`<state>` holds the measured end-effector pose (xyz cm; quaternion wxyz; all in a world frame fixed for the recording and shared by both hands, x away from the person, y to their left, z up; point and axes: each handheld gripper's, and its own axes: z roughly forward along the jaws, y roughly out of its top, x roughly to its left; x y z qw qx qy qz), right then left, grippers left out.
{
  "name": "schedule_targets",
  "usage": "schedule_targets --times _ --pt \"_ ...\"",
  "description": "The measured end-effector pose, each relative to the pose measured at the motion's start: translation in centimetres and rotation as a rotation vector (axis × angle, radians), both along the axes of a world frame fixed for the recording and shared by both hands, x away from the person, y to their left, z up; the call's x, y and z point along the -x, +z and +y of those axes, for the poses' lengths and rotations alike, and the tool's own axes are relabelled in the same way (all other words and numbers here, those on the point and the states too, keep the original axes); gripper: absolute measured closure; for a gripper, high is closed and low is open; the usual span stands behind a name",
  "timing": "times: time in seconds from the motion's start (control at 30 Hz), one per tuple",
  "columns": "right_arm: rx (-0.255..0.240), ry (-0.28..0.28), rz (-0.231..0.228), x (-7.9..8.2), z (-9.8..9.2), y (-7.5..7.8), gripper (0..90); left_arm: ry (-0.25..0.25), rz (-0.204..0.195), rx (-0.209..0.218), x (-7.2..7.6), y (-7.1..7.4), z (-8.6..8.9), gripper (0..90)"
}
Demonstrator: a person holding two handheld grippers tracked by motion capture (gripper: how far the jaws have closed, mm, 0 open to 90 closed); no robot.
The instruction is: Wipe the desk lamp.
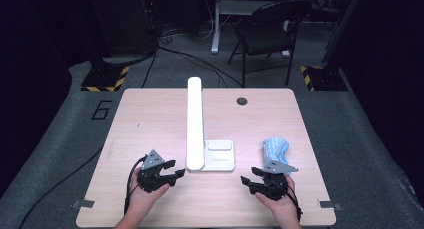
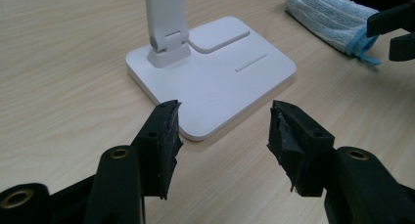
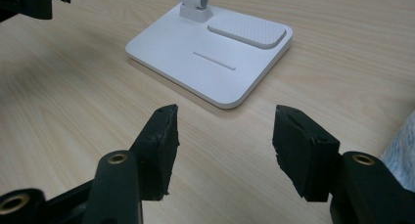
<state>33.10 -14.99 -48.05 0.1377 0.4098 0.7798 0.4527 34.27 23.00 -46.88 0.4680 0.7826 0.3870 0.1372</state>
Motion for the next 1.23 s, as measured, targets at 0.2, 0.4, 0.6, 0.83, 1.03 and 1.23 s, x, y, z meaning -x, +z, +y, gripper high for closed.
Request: schedule_targets --times 0.2,0.4,0.6,0.83,1.03,1.23 --pt "0.010 -0.032 -0.034 0.3 -0.6 -1.2 42.1 -0.021 -0.001 0.004 0.7 -0.8 0.1 45.1" --pt "0.004 -0.040 -0.035 0.4 -0.7 -2.0 42.1 -0.038 0.010 -0.019 0.8 -2.1 -0.2 45.0" --pt "-0.001 -0.064 -0.031 0.3 -0.8 -2.9 42.1 -0.068 0.023 -0.050 0.7 -3.0 -0.8 44.0" --pt "0.017 -0.054 -0.019 0.1 -0.6 -3.6 42.1 -0.083 0.022 -0.068 0.4 -3.6 -1.3 43.3" --pt "0.025 -0.052 -0.025 0.2 -0.8 -3.7 42.1 -0.093 0.034 -0.070 0.1 -3.8 -1.3 42.7" --pt "0.029 -0.067 -0.027 0.4 -0.9 -3.8 42.1 -0.081 0.036 -0.062 -0.1 -4.0 -1.4 41.7"
